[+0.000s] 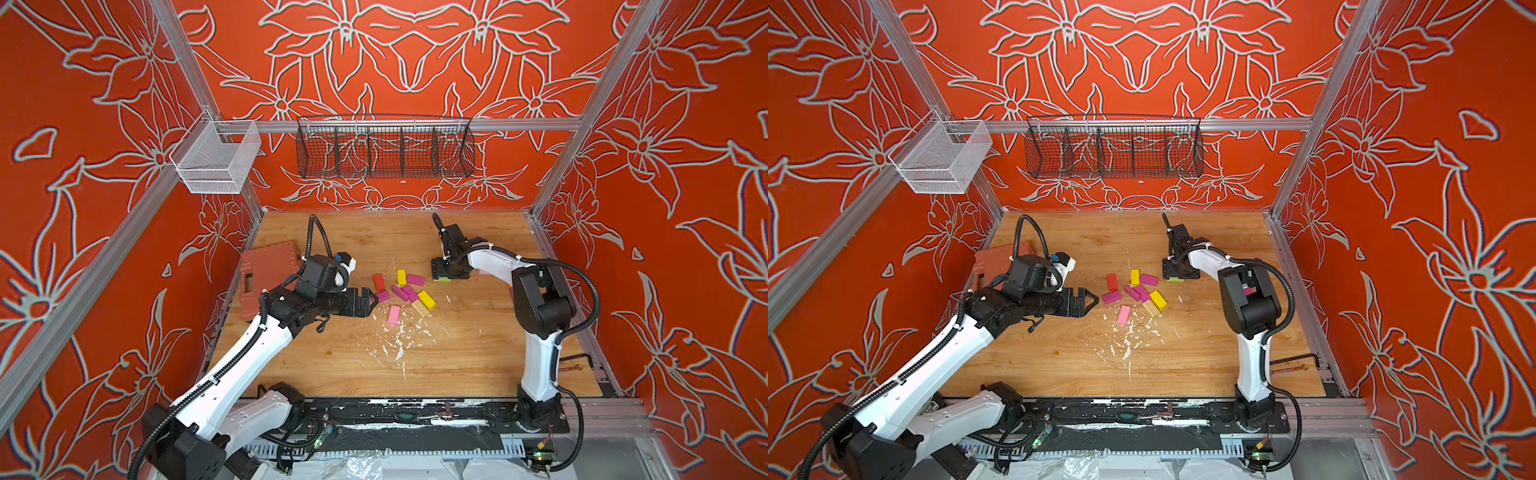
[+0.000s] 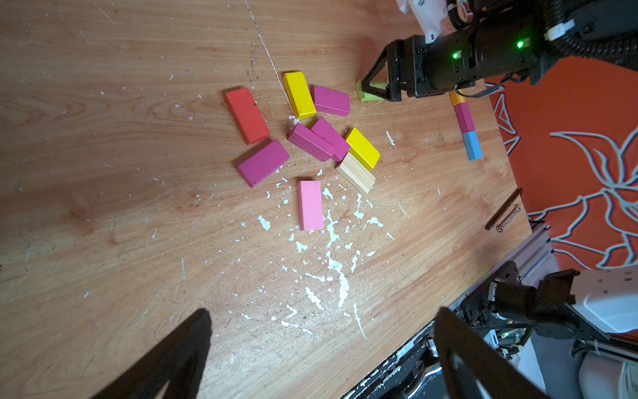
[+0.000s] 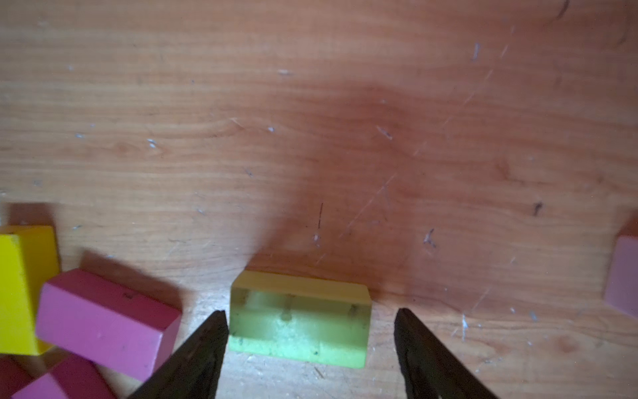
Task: Assemble the number 7 with building blocks
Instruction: Adjust the building block at the center of the board.
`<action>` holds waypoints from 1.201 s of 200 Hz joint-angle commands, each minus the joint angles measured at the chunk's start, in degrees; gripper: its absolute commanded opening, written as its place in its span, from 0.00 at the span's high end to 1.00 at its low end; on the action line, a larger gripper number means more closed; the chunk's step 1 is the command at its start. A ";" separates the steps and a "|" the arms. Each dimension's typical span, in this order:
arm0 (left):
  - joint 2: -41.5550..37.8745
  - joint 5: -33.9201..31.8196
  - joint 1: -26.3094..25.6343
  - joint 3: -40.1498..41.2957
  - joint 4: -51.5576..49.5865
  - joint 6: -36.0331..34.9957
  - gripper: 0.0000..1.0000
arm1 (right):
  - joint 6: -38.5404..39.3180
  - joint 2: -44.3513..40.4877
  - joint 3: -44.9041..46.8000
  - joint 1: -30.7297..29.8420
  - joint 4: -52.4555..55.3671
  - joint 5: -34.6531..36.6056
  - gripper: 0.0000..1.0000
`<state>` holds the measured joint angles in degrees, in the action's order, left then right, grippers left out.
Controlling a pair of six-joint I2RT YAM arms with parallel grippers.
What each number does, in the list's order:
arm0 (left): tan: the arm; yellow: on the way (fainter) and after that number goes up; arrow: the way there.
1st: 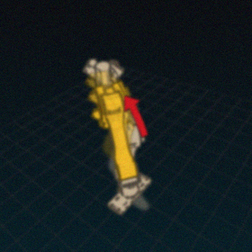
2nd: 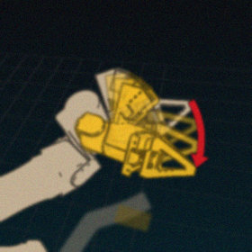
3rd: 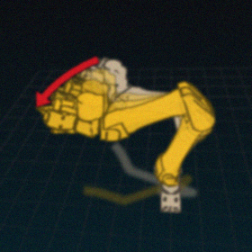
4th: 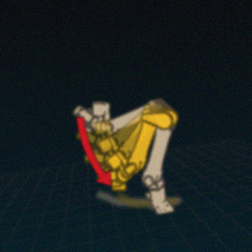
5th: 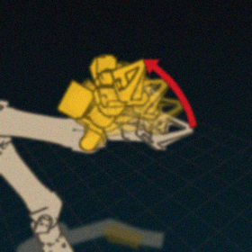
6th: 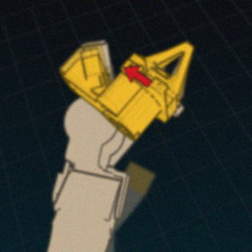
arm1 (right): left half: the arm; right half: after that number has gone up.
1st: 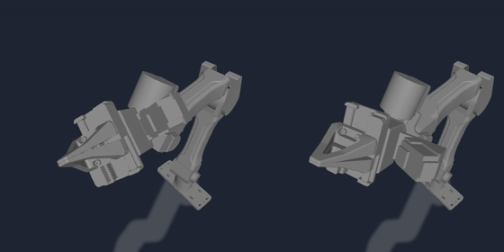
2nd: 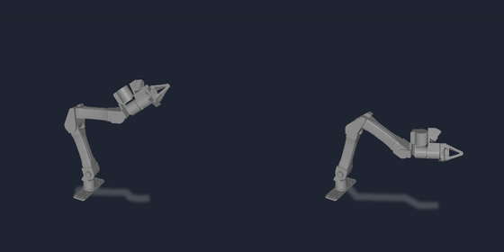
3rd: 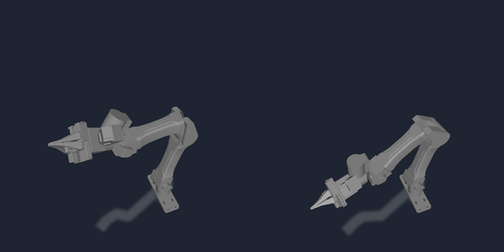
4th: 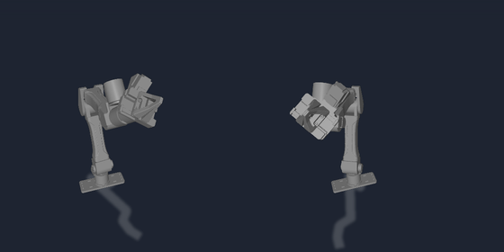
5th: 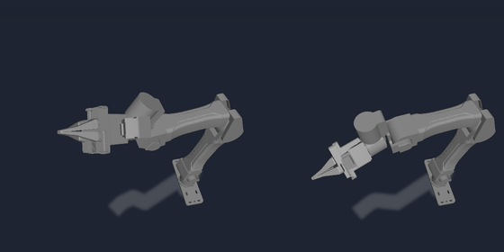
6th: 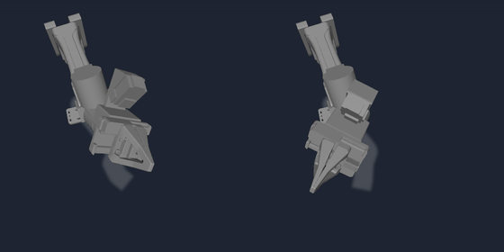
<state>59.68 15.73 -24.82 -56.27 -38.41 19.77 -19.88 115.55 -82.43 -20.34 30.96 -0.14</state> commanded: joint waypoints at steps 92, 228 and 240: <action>-0.12 0.84 -0.23 0.94 0.97 0.34 0.02 | -2.89 1.28 -0.18 -1.63 -1.19 0.80 0.23; -0.39 1.00 -0.19 0.98 1.25 0.34 0.02 | -4.41 4.18 -3.41 -3.35 -1.10 2.13 0.32; -0.53 0.93 -0.23 0.98 1.15 0.34 0.02 | -3.85 4.63 -4.38 -3.39 -0.64 3.01 0.32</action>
<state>59.79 16.38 -24.82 -55.70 -37.91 19.77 -23.05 118.21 -84.12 -23.24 29.56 1.15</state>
